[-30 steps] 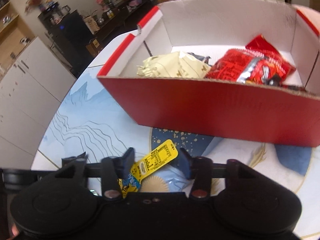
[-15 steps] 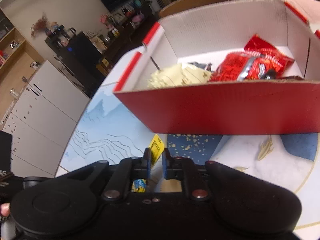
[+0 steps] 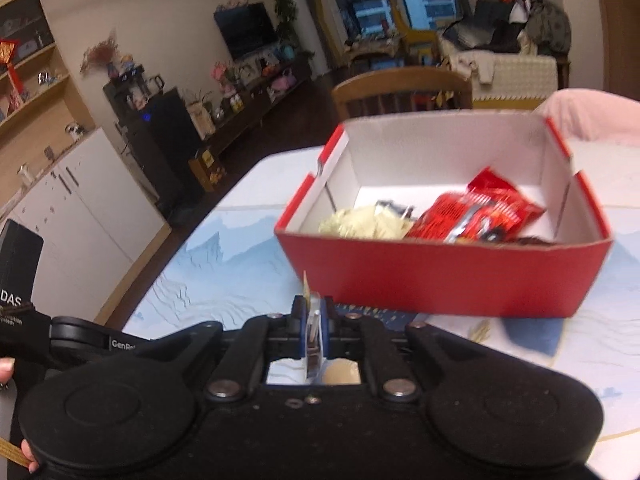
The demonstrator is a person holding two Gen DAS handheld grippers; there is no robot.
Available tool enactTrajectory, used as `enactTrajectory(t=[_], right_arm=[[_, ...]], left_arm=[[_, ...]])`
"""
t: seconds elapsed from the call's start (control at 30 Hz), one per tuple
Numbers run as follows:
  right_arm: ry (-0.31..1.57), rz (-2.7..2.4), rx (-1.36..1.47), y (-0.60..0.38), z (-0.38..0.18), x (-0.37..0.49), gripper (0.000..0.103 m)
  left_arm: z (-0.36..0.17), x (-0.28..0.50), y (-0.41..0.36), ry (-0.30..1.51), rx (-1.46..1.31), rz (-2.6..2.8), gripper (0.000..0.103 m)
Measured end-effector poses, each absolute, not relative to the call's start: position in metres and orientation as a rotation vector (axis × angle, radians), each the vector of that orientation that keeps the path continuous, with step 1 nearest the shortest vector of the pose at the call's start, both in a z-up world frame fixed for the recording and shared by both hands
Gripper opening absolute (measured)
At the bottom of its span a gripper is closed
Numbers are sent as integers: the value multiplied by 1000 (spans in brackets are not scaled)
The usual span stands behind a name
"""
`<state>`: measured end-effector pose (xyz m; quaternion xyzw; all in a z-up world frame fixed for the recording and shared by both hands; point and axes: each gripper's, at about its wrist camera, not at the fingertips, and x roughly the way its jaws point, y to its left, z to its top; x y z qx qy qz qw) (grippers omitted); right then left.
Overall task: Organize snacks
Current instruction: 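Grasp the yellow Minions stick snack with the right gripper, then carry both snacks over the box and open both grippers to drop them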
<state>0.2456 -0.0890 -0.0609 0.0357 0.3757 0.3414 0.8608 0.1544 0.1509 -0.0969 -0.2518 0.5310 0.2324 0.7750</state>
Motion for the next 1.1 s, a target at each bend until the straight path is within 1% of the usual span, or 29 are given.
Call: enactTrajectory(t=[0.37, 0.7, 0.87, 1.1], right_arm=[[660, 643, 113, -126, -6, 255, 6], [579, 562, 138, -154, 22, 283, 6], [565, 508, 138, -159, 21, 304, 6], [586, 430, 137, -164, 2, 338, 6]], left_arm=[[-27, 190, 117, 1084, -404, 349, 36], [24, 239, 81, 1006, -270, 266, 36], [33, 270, 68, 990, -218, 250, 36], [21, 310, 57, 1004, -178, 257, 36]])
